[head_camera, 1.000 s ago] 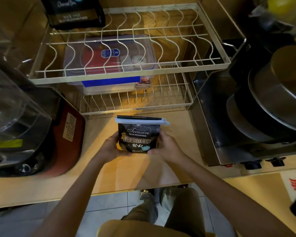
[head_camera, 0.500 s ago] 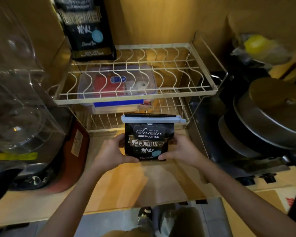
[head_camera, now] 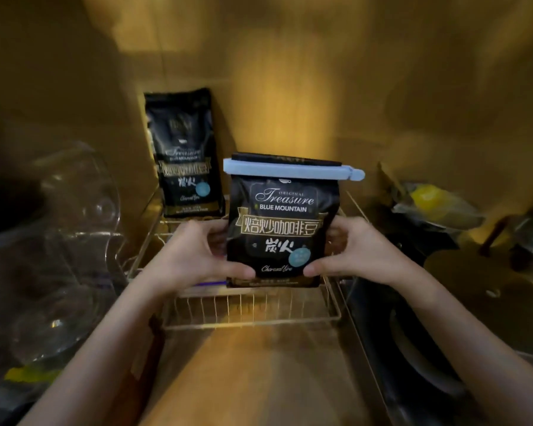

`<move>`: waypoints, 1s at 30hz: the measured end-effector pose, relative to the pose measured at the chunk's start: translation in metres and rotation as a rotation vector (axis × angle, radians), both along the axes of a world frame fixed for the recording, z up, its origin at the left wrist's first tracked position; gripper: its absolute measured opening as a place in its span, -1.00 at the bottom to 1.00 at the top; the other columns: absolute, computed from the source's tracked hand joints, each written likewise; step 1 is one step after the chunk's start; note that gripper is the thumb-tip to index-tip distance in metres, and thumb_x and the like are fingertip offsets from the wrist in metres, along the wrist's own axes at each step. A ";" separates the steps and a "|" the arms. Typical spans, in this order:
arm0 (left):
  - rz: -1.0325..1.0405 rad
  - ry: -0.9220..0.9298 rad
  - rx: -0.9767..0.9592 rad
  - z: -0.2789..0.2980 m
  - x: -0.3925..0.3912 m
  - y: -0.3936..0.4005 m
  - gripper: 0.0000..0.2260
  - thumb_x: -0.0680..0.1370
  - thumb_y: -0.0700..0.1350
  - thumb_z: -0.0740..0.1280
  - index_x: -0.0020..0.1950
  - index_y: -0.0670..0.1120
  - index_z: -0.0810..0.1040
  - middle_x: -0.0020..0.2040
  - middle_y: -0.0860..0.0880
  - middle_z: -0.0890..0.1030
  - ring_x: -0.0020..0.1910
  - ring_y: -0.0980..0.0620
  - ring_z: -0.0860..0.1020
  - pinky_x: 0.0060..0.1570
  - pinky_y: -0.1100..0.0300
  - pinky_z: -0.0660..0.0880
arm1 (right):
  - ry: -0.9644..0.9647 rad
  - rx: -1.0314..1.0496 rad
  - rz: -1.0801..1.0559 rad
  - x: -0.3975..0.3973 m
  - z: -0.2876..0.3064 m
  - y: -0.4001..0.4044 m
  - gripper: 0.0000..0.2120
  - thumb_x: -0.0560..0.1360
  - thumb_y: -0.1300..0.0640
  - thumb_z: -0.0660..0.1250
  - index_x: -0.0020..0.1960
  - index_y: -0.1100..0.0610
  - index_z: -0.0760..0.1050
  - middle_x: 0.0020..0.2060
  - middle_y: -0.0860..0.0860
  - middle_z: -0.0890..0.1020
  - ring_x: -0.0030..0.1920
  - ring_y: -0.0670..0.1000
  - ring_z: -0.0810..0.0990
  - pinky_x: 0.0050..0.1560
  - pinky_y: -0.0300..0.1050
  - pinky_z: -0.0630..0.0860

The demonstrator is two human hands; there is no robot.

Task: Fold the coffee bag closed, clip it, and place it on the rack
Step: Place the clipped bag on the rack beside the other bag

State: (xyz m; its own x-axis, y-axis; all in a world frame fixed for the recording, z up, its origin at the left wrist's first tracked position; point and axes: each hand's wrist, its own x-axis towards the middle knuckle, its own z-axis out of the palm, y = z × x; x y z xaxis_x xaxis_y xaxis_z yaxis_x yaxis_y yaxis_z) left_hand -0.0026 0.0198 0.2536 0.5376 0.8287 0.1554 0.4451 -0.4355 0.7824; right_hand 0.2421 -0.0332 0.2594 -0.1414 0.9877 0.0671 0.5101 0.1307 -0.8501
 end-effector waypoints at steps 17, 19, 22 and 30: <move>0.237 -0.306 0.034 -0.006 0.048 0.120 -0.47 0.40 -0.23 0.41 0.33 -0.14 0.33 0.19 -0.10 0.56 0.18 0.02 0.51 0.25 0.04 0.42 | 0.425 0.086 -0.151 0.003 -0.013 0.143 -0.51 0.30 0.41 0.43 0.10 0.03 0.44 0.07 0.00 0.59 0.09 -0.09 0.57 0.08 -0.22 0.55; 0.278 -0.259 0.039 -0.019 0.052 0.126 -0.42 0.41 -0.21 0.40 0.38 -0.10 0.25 0.26 -0.10 0.51 0.24 0.02 0.45 0.29 0.12 0.35 | 0.413 0.037 -0.175 0.000 -0.026 0.151 -0.55 0.31 0.39 0.42 0.03 -0.05 0.45 0.06 0.00 0.60 0.09 -0.05 0.57 0.09 -0.15 0.54; 0.322 -0.197 0.051 -0.036 0.059 0.133 -0.42 0.45 -0.23 0.35 0.41 -0.10 0.19 0.30 -0.11 0.47 0.28 0.00 0.41 0.22 0.24 0.30 | 0.436 -0.028 -0.199 -0.004 -0.042 0.161 -0.58 0.35 0.39 0.39 0.10 0.03 0.44 0.09 0.04 0.59 0.11 -0.01 0.56 0.07 -0.14 0.51; 0.446 -0.133 0.277 -0.052 0.071 0.138 -0.33 0.45 -0.31 0.32 0.44 -0.13 0.02 0.38 -0.20 0.34 0.33 -0.10 0.35 0.26 0.22 0.25 | 0.421 -0.070 -0.231 -0.013 -0.059 0.177 -0.40 0.38 0.32 0.38 0.37 0.15 0.27 0.24 0.04 0.52 0.19 -0.04 0.50 0.07 -0.23 0.48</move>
State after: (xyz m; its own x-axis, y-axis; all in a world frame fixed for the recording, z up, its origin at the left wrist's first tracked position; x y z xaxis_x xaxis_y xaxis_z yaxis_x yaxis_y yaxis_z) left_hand 0.0680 0.1575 0.2016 0.1039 0.8904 0.4432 0.5389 -0.4249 0.7273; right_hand 0.2292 0.1440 0.2006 0.1072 0.9942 0.0038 0.1292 -0.0101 -0.9916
